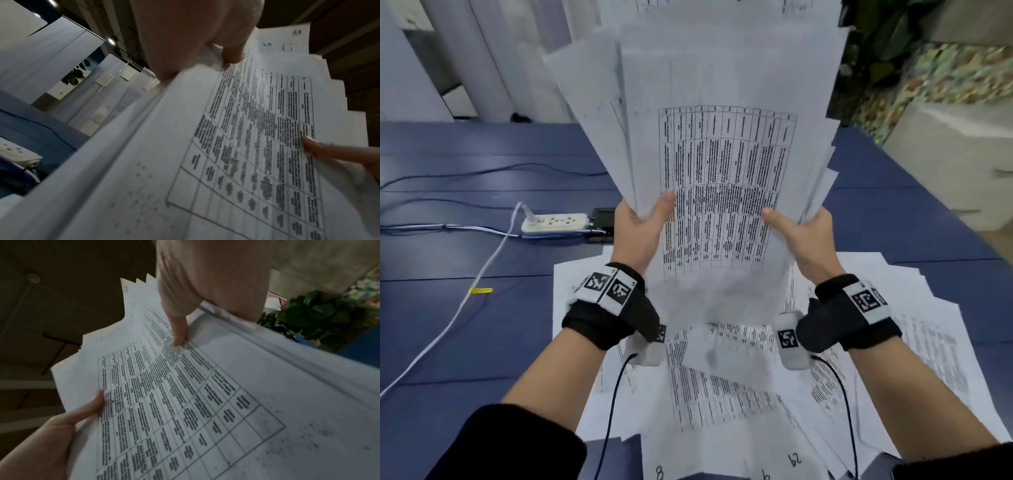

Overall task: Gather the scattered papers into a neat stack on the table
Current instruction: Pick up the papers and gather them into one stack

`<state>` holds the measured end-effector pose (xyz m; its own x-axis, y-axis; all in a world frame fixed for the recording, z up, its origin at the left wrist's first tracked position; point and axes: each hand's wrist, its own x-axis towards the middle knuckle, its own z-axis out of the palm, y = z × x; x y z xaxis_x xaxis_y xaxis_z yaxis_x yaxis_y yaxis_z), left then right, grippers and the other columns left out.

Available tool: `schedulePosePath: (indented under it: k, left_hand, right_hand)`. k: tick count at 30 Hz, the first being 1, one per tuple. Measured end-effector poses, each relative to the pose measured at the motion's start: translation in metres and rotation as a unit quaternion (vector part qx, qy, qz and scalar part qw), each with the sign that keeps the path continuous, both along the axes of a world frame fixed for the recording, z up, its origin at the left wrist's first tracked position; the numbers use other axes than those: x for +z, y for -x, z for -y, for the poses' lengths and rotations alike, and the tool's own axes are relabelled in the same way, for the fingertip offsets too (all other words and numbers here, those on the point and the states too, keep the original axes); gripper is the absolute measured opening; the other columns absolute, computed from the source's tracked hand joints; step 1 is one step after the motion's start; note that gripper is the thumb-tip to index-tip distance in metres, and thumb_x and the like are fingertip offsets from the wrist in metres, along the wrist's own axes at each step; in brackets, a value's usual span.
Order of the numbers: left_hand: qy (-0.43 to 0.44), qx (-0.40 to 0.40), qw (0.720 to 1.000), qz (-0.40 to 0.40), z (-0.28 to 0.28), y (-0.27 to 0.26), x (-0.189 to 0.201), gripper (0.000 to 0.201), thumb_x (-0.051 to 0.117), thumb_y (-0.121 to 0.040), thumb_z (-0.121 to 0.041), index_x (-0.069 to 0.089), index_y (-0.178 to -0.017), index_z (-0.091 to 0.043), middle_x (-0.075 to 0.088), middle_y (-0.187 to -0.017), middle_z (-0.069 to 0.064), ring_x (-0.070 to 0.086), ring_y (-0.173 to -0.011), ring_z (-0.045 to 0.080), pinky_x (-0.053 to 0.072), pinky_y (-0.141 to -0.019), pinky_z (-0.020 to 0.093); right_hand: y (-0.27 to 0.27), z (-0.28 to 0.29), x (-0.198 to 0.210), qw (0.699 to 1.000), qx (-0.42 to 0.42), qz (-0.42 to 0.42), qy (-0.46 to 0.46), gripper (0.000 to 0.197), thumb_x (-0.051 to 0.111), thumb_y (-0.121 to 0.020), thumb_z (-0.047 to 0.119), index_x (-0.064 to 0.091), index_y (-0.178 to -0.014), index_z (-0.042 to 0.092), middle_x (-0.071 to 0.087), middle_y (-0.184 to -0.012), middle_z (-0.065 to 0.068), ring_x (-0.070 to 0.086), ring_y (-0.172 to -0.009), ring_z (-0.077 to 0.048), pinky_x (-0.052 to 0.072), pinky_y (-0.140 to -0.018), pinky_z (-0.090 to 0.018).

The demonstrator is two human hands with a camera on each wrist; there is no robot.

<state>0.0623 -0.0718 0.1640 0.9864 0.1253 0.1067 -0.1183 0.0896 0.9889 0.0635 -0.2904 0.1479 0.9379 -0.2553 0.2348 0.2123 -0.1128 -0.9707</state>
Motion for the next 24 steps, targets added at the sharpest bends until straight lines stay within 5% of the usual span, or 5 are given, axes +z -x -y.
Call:
schedulePosePath:
  k: [5,10,14,18,24]
  left_hand:
    - [-0.003,0.004,0.999,0.043,-0.011,0.001,0.008,0.075,0.085,-0.059,-0.034,0.050,-0.116,-0.002,0.065,-0.109,0.008,0.062,-0.094,0.007,0.054,-0.089,0.024]
    - [0.015,0.001,0.999,0.049,-0.005,0.004,0.017,0.099,0.089,-0.041,-0.045,0.042,-0.121,-0.011,0.060,-0.119,0.004,0.061,-0.111,0.014,0.049,-0.099,0.035]
    - [-0.040,0.000,0.999,0.011,-0.005,0.003,-0.010,0.087,0.087,-0.047,-0.037,0.041,-0.119,-0.021,0.058,-0.118,-0.001,0.059,-0.110,0.013,0.050,-0.096,0.032]
    - [-0.069,-0.017,0.997,-0.032,-0.002,0.002,-0.051,0.066,0.081,-0.065,-0.009,0.047,-0.122,-0.010,0.064,-0.102,-0.008,0.066,-0.084,-0.006,0.053,-0.074,0.012]
    - [-0.081,-0.022,0.996,-0.013,0.014,-0.007,-0.041,0.028,0.070,-0.079,-0.011,0.062,-0.106,-0.004,0.065,-0.088,-0.010,0.063,-0.073,-0.014,0.051,-0.073,0.006]
  right_hand:
    - [0.014,0.023,0.000,0.998,0.047,-0.021,0.026,0.031,0.078,-0.070,0.006,0.065,-0.096,0.018,0.075,-0.087,0.006,0.072,-0.088,-0.013,0.057,-0.077,-0.028]
    - [0.013,0.017,0.009,0.997,0.073,-0.007,0.016,0.039,0.080,-0.064,0.014,0.064,-0.100,0.012,0.074,-0.088,0.009,0.071,-0.089,-0.007,0.056,-0.077,-0.020]
    - [0.003,0.015,-0.010,0.998,0.049,-0.028,-0.029,0.053,0.081,-0.061,0.016,0.057,-0.108,0.019,0.068,-0.107,0.001,0.068,-0.098,-0.012,0.054,-0.087,-0.027]
    - [0.005,0.012,-0.041,0.996,0.046,-0.072,-0.034,0.039,0.078,-0.067,0.008,0.059,-0.097,0.024,0.068,-0.096,0.006,0.069,-0.082,0.001,0.056,-0.082,-0.025]
    - [0.005,0.022,-0.029,0.999,-0.003,-0.051,0.004,0.018,0.075,-0.076,0.016,0.067,-0.091,0.013,0.071,-0.083,0.012,0.068,-0.082,-0.002,0.055,-0.081,-0.023]
